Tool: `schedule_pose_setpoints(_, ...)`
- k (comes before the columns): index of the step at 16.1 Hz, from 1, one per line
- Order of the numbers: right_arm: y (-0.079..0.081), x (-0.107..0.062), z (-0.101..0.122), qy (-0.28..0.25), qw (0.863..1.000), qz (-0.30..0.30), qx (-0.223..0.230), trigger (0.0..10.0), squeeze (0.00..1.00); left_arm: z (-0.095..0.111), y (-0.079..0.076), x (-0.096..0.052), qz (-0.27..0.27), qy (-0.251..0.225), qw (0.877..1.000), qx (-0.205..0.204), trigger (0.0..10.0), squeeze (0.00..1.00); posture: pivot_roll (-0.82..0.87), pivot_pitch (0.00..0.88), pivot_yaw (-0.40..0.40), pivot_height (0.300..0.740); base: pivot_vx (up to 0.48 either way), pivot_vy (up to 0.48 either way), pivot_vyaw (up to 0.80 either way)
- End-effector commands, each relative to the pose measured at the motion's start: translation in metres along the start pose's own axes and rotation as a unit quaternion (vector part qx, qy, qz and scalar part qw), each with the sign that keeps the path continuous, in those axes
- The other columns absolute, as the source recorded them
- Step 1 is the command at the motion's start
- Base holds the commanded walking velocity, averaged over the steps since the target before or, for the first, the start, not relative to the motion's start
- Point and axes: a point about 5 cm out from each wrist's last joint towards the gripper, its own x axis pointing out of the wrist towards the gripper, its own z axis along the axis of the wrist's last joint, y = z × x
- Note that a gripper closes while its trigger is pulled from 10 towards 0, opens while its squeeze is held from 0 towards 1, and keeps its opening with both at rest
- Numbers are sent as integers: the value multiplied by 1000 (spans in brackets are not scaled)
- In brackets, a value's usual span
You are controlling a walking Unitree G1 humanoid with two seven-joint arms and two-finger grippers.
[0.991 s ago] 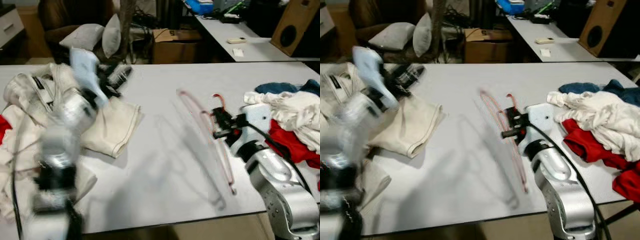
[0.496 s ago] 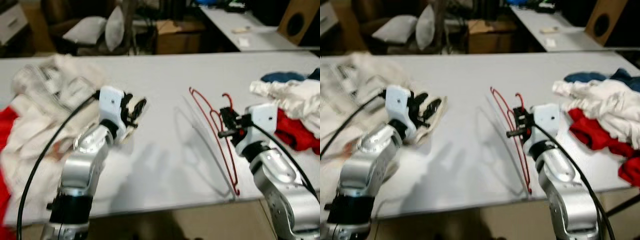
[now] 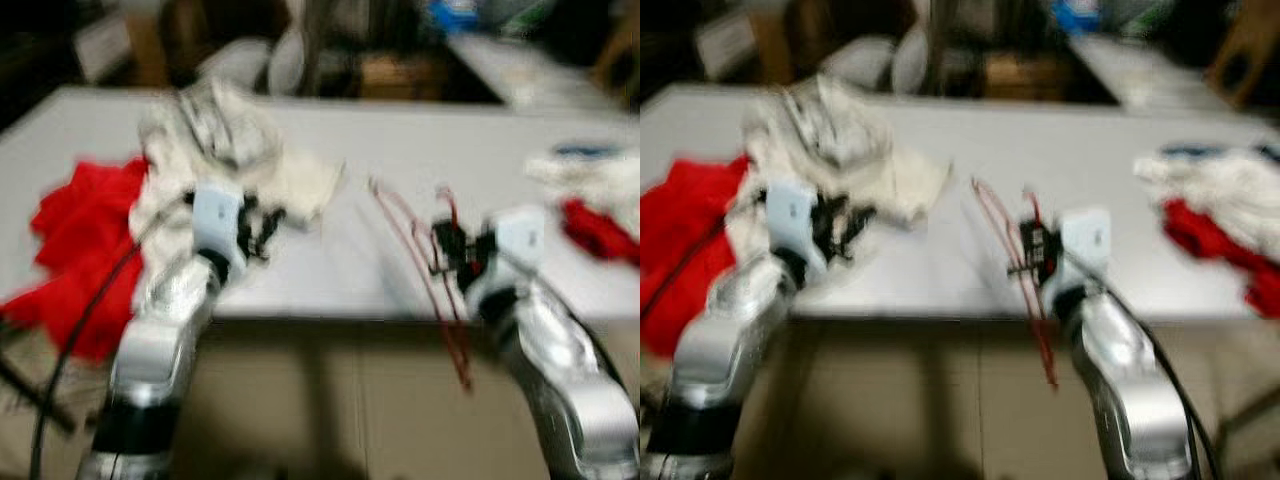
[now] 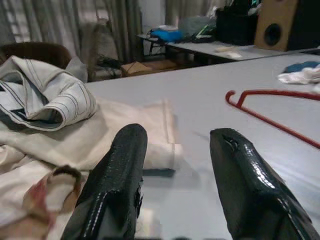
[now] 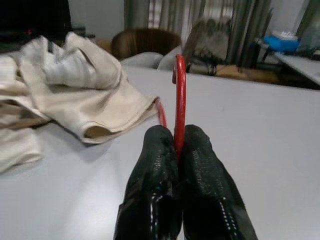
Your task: Hang hanger
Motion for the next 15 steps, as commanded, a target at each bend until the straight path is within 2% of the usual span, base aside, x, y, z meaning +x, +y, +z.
schedule_pose_setpoints(1,-3,0,3,-4,1000,-5,-3,10000,0,1,-5,2,-9,0,1000,3,10000,0,-49,0,3,740,-277,0,0)
schedule_pose_setpoints(3,-3,-1,2,-3,1000,-5,-3,10000,0,1,-6,2,-11,1,1000,3,10000,0,-51,0,5,740,-276,0,0)
schedule_pose_setpoints(6,-2,0,2,-3,1000,-4,0,10000,0,-2,-7,3,-18,9,1000,6,10000,0,-49,0,4,740,0,0,0)
schedule_pose_setpoints(9,-2,1,1,0,1000,-2,3,10000,0,-4,-7,3,-16,15,999,-36,10000,0,-45,0,1,740,0,0,0)
schedule_pose_setpoints(11,-2,1,1,0,1000,-3,4,10000,0,-2,-5,3,-11,14,999,-40,10000,12,-45,0,1,740,0,0,0)
schedule_pose_setpoints(12,-2,1,1,0,1000,-3,3,10000,0,-2,-5,3,-13,13,999,-45,10000,67,-45,0,2,740,0,0,0)
schedule_pose_setpoints(13,-2,1,1,0,1000,-3,3,10000,0,-1,-5,2,-16,11,999,-46,10000,749,-45,0,2,740,0,0,0)
schedule_pose_setpoints(14,-2,2,1,1,1000,0,3,10000,0,-1,-5,2,-20,9,999,-47,10000,1000,-44,0,2,740,0,0,0)
schedule_pose_setpoints(15,-2,2,1,1,1000,10,8,10000,0,0,-3,1,-25,6,999,-47,10000,1000,-43,0,3,740,0,0,0)
